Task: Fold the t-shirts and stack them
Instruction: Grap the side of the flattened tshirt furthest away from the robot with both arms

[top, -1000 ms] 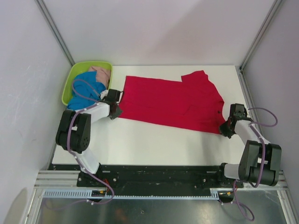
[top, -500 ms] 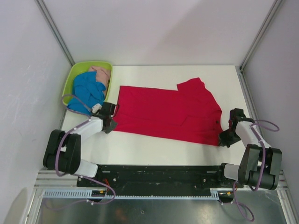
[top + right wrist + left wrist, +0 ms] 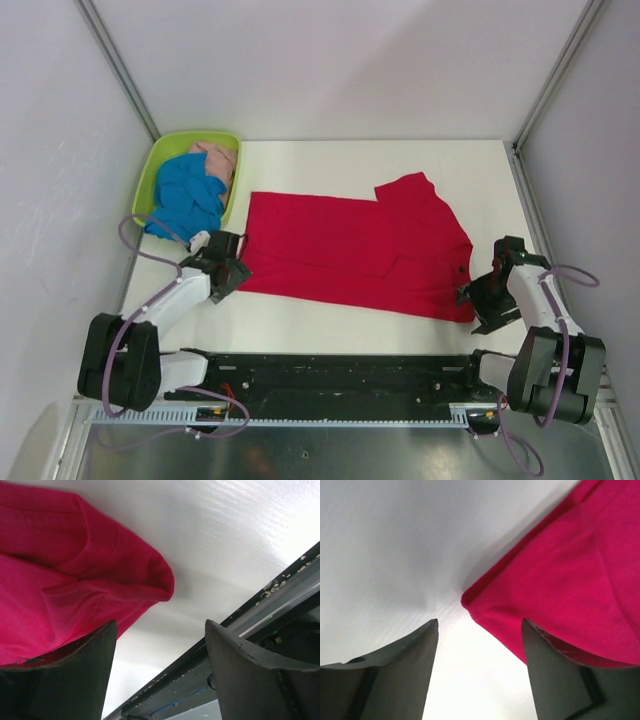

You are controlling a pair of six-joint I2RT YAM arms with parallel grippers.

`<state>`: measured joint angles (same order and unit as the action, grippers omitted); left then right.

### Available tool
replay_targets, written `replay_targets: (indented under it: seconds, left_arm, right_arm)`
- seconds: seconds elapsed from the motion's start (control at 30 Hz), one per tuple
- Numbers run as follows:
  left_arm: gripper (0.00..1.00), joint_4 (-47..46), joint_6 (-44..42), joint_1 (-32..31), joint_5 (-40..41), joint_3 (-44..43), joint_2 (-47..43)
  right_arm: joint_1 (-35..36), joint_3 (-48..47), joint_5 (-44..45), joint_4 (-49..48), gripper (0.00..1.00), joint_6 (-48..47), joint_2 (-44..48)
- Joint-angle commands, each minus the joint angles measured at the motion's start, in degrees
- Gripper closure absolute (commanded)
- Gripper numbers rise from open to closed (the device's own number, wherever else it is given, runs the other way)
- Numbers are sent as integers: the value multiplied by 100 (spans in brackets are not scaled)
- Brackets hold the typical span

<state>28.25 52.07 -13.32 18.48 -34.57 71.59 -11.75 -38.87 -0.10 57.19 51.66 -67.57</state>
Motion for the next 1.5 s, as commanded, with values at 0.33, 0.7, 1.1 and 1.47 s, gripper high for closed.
replay_targets:
  seconds: [0.33,0.7,1.1,1.47]
  left_arm:
    - [30,198,-2431,-198,-510,-2992,1146]
    - [45,212,-3066,-168,379,-5752,4136]
    - [50,218,-2697,-13,668,-6841,5361]
    - [51,220,-2625,187,501,-7399,5882]
  right_arm:
    - [966,-1409,-160,-1472,17,-1098,260]
    - [1737,-2839,415,-3110,25,-1733,-1816]
    - [1700,-3334,401,-3479,26,-2017,-2711]
    - [1710,-3373,318,-3562,27,-2045,-2981]
